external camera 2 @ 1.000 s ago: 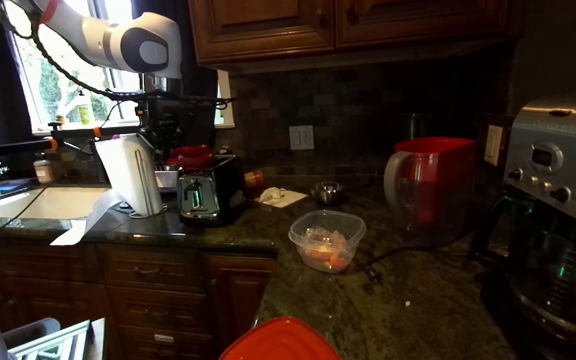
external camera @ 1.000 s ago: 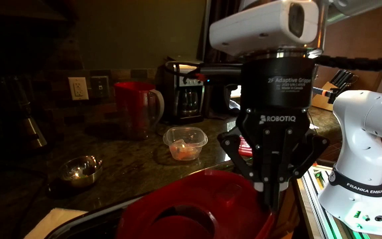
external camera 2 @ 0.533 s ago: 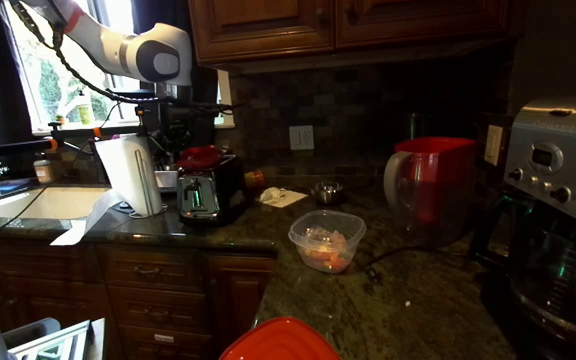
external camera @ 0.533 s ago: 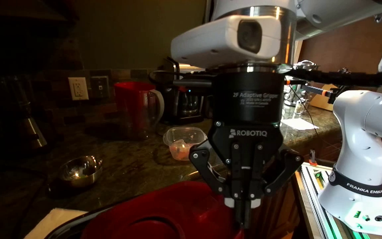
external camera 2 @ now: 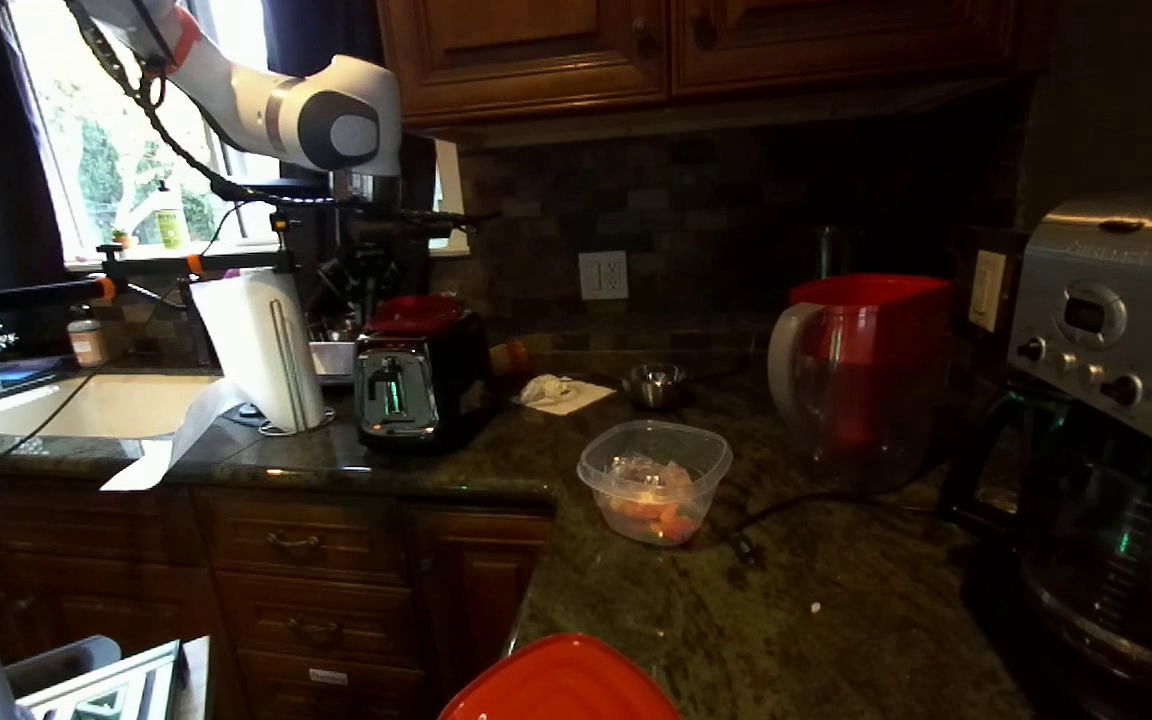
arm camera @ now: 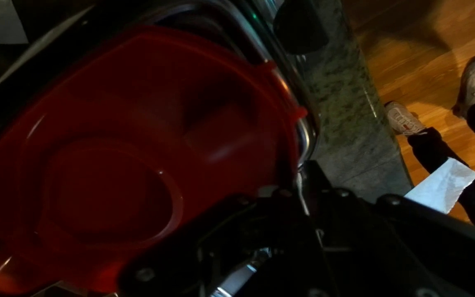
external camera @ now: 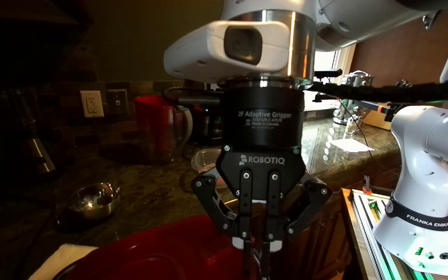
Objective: Put the orange lid on the left on top of the toaster
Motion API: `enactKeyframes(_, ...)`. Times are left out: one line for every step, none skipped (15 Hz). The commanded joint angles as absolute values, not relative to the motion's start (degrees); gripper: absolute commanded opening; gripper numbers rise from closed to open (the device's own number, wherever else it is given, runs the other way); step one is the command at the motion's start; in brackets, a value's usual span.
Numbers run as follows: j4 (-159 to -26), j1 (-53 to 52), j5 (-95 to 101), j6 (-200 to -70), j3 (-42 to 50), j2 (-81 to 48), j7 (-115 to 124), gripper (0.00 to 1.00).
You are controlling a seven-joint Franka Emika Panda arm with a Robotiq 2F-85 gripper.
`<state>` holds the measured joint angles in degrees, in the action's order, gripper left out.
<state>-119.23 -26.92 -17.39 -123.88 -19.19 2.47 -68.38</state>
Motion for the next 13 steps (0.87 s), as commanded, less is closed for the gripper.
enactKeyframes(-118.3,-25.93,-17.51,-123.42,-20.79,2.8,-67.23,0.47)
enactKeyframes(-118.67,-25.9,-17.87,-122.8,-20.84,3.87,-67.64,0.54)
enactKeyframes(-119.09,-25.89,-18.19,-122.81,-20.86,4.75,-67.89,0.61)
enactKeyframes(-120.06,-25.72,-17.73,-122.74,-20.72,6.36,-67.26,0.69)
enactKeyframes(-121.09,-25.49,-17.13,-123.15,-20.48,7.8,-66.48,0.76)
enactKeyframes(-122.61,-25.11,-16.64,-124.06,-20.1,9.63,-65.47,0.84)
enactKeyframes(-124.18,-24.5,-15.34,-124.29,-19.7,11.48,-63.76,0.92)
enactKeyframes(-125.48,-24.01,-14.63,-124.32,-19.32,13.07,-62.53,0.98)
enactKeyframes(-127.15,-23.55,-14.29,-124.54,-18.83,14.97,-61.52,1.0)
enactKeyframes(-128.72,-23.33,-14.35,-125.34,-18.43,16.68,-60.96,1.0)
enactKeyframes(-129.48,-23.44,-14.27,-125.1,-18.02,17.61,-61.83,1.0)
enactKeyframes(-124.65,-23.95,-15.02,-123.71,-17.91,12.92,-63.0,1.0)
enactKeyframes(-125.82,-23.91,-14.89,-123.73,-17.49,14.29,-62.96,1.0)
